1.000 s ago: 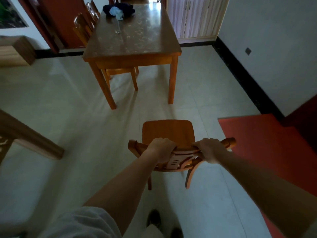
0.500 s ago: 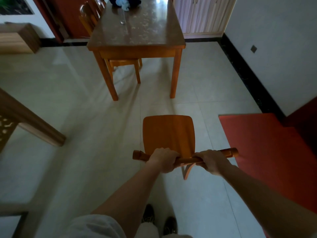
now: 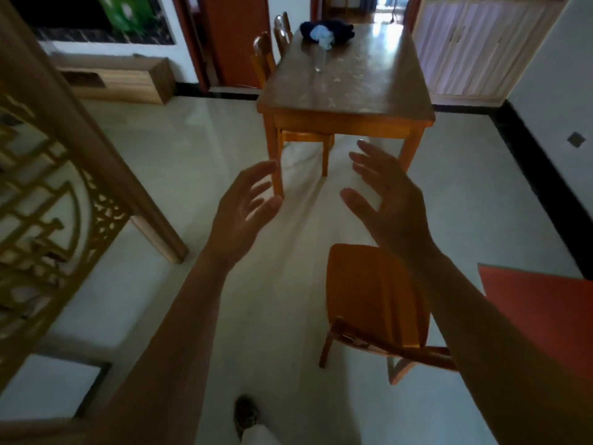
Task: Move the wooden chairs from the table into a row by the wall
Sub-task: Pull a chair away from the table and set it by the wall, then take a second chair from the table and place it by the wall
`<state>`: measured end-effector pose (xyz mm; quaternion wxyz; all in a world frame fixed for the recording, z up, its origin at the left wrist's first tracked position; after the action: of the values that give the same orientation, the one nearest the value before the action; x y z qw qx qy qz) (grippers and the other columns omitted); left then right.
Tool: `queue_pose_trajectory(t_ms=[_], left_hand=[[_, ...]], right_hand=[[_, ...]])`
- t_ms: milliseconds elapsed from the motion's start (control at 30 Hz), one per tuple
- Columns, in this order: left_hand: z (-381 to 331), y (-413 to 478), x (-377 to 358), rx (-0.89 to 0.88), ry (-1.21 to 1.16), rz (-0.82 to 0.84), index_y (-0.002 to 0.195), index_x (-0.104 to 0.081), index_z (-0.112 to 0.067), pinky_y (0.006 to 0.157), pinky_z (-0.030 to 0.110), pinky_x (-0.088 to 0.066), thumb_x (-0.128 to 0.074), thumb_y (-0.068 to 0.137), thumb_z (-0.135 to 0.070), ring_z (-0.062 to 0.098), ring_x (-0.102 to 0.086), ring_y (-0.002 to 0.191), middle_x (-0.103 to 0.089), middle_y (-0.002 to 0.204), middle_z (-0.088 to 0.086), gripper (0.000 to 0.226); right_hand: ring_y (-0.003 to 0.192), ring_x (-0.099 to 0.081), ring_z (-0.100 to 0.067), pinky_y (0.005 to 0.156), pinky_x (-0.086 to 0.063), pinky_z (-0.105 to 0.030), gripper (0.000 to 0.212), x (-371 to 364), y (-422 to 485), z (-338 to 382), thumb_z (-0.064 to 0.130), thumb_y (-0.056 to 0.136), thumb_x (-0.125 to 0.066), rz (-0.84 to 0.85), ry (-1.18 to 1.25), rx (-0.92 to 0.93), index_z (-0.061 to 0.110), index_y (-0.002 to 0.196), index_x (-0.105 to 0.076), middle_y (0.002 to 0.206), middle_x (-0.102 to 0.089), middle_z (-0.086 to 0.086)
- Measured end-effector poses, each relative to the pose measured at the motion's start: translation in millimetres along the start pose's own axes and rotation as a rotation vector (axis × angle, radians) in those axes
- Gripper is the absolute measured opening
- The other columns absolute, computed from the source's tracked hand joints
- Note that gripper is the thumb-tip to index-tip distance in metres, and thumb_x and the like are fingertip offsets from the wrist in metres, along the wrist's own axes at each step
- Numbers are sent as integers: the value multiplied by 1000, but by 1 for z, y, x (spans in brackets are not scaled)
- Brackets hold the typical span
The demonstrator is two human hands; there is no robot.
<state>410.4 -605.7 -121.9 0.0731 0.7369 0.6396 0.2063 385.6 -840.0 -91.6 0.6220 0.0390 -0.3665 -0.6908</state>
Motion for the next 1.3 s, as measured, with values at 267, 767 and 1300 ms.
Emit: queue_pose_trajectory(t_ms=[267, 767, 1300], left_hand=[[6, 42, 179, -85, 80, -99, 143, -48, -42, 112, 53, -47, -72, 87, -62, 15, -53, 141, -51, 155, -10, 65], [105, 258, 280, -156, 11, -62, 144, -46, -34, 111, 57, -48, -72, 86, -64, 22, -53, 141, -50, 156, 1, 70], [231, 547, 374, -159, 22, -105, 146, -44, -16, 110, 59, -47, -73, 92, -50, 31, -53, 141, -47, 156, 13, 70]], right_hand=[[132, -40, 17, 104, -37, -8, 69, -151, 114, 42, 48, 92, -63, 3, -28, 197, 0, 141, -51, 147, -45, 7], [126, -51, 9, 103, -46, -18, 71, -275, 308, -50, 52, 87, -65, -24, 6, 111, 11, 144, -50, 139, -51, 19], [126, -52, 8, 101, -50, -20, 73, -417, 612, -189, 47, 88, -68, 82, 133, 122, 12, 148, -44, 146, -50, 4]])
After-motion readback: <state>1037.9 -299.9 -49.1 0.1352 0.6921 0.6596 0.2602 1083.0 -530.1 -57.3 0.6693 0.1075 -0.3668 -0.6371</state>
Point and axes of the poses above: each hand's wrist, its own y-axis towards the middle knuckle, its own x-axis out of the back of the hand, z = x × y, the point moved 5 cm from there along y, towards the middle knuckle
